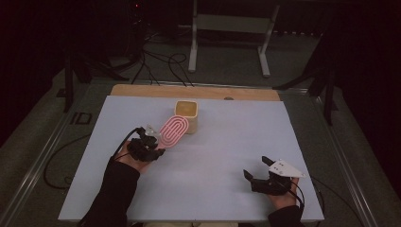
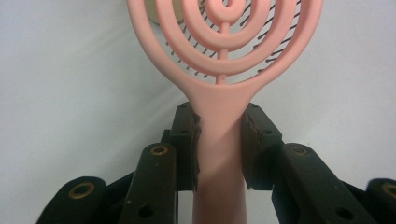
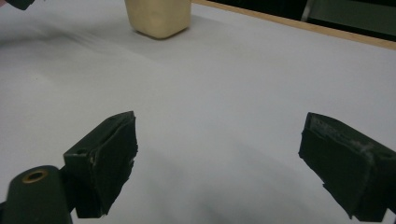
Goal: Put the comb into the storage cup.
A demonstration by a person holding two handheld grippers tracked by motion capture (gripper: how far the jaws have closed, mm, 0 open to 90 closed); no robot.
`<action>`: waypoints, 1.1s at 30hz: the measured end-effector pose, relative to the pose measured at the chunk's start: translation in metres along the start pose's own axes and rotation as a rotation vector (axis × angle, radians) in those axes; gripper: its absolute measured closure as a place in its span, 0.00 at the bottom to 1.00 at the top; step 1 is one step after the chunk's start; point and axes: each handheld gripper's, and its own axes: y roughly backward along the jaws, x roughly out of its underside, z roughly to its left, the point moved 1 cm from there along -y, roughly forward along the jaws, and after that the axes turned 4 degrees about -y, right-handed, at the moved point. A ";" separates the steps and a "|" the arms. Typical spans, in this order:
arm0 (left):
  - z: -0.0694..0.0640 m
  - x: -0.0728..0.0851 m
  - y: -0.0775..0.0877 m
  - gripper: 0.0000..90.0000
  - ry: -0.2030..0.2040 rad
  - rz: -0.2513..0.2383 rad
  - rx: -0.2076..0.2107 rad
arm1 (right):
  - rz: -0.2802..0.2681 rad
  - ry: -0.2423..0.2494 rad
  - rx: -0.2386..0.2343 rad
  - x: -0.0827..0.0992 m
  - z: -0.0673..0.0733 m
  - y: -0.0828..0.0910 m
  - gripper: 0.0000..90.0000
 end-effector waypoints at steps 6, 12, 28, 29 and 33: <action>-0.003 0.004 0.001 0.78 -0.002 -0.042 -0.029 | 0.010 0.004 0.001 0.001 0.001 -0.002 0.12; -0.003 0.006 0.005 0.78 -0.005 -0.081 -0.020 | 0.019 0.009 0.003 0.002 0.002 -0.004 0.12; -0.016 0.002 0.014 0.78 -0.027 -0.201 -0.026 | 0.004 -0.055 -0.053 -0.004 0.009 -0.005 0.10; -0.016 0.002 0.014 0.78 -0.027 -0.201 -0.026 | 0.004 -0.055 -0.053 -0.004 0.009 -0.005 0.10; -0.019 0.000 0.015 0.78 -0.040 -0.214 -0.029 | -0.017 -0.080 -0.073 -0.010 0.011 -0.003 0.10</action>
